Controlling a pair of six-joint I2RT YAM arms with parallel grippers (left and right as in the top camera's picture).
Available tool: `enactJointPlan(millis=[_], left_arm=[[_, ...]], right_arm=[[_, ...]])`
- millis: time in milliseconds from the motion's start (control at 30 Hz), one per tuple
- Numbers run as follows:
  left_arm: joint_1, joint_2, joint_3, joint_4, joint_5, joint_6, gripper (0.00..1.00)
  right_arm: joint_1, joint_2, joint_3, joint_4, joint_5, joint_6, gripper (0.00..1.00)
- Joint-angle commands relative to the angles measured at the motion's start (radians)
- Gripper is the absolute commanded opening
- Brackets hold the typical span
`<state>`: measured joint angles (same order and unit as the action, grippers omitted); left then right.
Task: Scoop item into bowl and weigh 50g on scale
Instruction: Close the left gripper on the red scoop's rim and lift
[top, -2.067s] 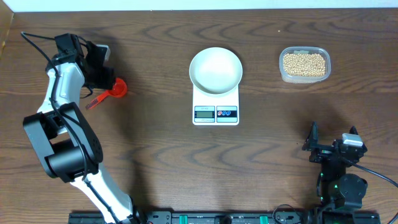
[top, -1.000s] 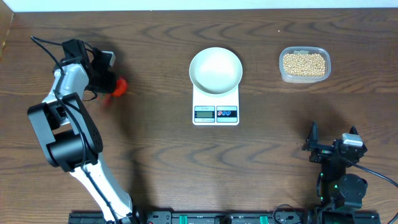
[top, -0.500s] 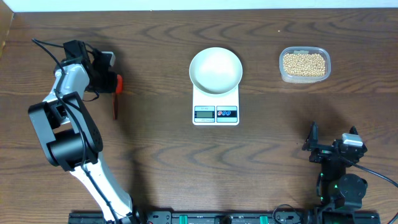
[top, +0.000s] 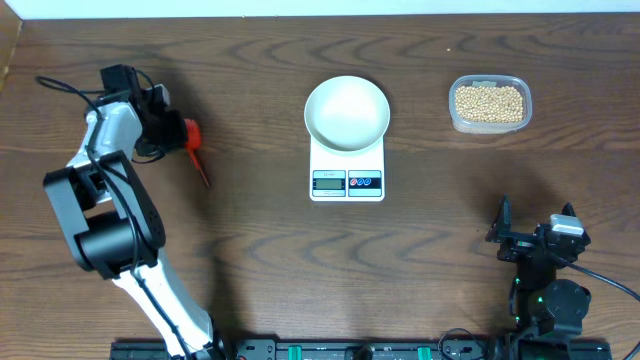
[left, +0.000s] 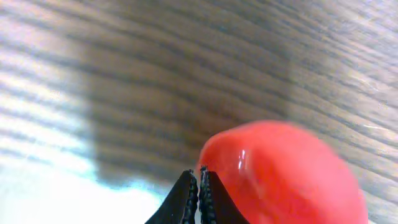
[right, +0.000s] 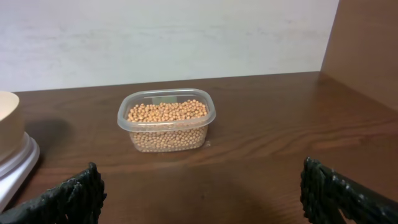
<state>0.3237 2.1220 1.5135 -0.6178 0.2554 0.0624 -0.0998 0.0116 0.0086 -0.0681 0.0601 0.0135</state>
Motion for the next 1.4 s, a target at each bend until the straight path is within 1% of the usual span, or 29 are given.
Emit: enactJointPlan(millis=[0, 167, 233, 267, 300, 333, 400, 433, 533, 633, 767, 867, 967, 1033, 1133, 1367], left_arm=[[-0.002, -0.079, 0.017, -0.036, -0.024, -0.1, 0.08], [-0.002, -0.085, 0.016, -0.066, 0.028, -0.121, 0.08], [-0.003, -0.085, 0.016, -0.069, 0.047, -0.121, 0.1], [-0.002, -0.085, 0.016, -0.068, 0.064, -0.121, 0.23], [-0.002, -0.085, 0.016, -0.067, 0.089, -0.121, 0.4], [-0.002, -0.085, 0.016, -0.068, 0.109, -0.121, 0.64], [-0.002, -0.085, 0.016, -0.066, 0.133, -0.121, 0.91], [-0.002, -0.085, 0.016, -0.061, 0.145, -0.12, 0.93], [-0.002, -0.085, 0.016, -0.029, 0.153, -0.112, 0.93], [-0.009, -0.085, 0.016, 0.041, 0.153, -0.04, 0.93], [-0.042, -0.081, 0.016, 0.087, 0.152, 0.056, 0.92], [-0.081, -0.072, 0.016, 0.102, 0.138, 0.114, 0.88], [-0.117, -0.061, 0.016, 0.108, 0.063, 0.113, 0.84], [-0.136, -0.053, 0.016, 0.108, 0.018, 0.113, 0.83], [-0.151, -0.04, 0.016, 0.108, -0.041, 0.113, 0.77], [-0.145, -0.032, 0.015, 0.108, -0.051, 0.113, 0.73]], right_arm=[[0.008, -0.006, -0.003, -0.002, 0.001, -0.011, 0.99], [0.008, -0.006, -0.003, -0.002, 0.001, -0.011, 0.99], [0.008, -0.006, -0.003, -0.002, 0.001, -0.011, 0.99], [0.008, -0.006, -0.003, -0.002, 0.001, -0.011, 0.99], [0.008, -0.006, -0.003, -0.002, 0.001, -0.011, 0.99], [0.008, -0.006, -0.003, -0.002, 0.001, -0.011, 0.99], [0.008, -0.006, -0.003, -0.002, 0.001, -0.011, 0.99], [0.008, -0.006, -0.003, -0.002, 0.001, -0.011, 0.99], [0.008, -0.006, -0.003, -0.002, 0.001, -0.011, 0.99], [0.008, -0.006, -0.003, -0.002, 0.001, -0.011, 0.99], [0.008, -0.006, -0.003, -0.002, 0.001, -0.011, 0.99], [0.008, -0.006, -0.003, -0.002, 0.001, -0.011, 0.99], [0.008, -0.006, -0.003, -0.002, 0.001, -0.011, 0.99], [0.008, -0.006, -0.003, -0.002, 0.001, -0.011, 0.99], [0.008, -0.006, -0.003, -0.002, 0.001, -0.011, 0.99], [0.008, -0.006, -0.003, -0.002, 0.001, -0.011, 0.99]])
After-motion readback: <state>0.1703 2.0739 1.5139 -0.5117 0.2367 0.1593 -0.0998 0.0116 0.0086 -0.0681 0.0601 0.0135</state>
